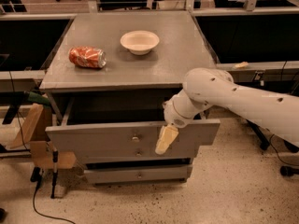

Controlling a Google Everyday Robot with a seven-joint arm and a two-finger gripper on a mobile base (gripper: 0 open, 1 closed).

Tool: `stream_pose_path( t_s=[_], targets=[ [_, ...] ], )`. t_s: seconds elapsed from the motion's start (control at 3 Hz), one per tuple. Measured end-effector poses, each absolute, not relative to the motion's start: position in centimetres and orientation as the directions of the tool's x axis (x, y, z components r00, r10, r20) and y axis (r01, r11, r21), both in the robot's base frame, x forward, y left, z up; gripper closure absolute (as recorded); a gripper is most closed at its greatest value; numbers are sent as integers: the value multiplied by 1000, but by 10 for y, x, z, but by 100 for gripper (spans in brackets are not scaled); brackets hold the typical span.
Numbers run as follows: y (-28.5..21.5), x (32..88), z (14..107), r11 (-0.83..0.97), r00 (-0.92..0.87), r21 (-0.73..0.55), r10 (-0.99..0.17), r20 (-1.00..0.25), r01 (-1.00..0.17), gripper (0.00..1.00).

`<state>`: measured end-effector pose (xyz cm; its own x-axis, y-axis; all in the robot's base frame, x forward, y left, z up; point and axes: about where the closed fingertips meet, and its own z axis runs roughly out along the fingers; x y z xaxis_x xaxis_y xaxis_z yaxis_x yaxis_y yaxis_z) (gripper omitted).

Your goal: Open top drawer

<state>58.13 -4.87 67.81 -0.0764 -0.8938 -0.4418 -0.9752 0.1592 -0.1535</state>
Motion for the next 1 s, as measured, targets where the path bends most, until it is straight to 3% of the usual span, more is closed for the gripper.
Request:
stream_pose_path(
  t_s=[0.67, 1.0],
  targets=[
    [-50, 571, 661, 170, -114, -111, -913, -392, -979, 0],
    [-63, 560, 661, 203, -148, -104, -911, -384, -974, 9]
  ],
)
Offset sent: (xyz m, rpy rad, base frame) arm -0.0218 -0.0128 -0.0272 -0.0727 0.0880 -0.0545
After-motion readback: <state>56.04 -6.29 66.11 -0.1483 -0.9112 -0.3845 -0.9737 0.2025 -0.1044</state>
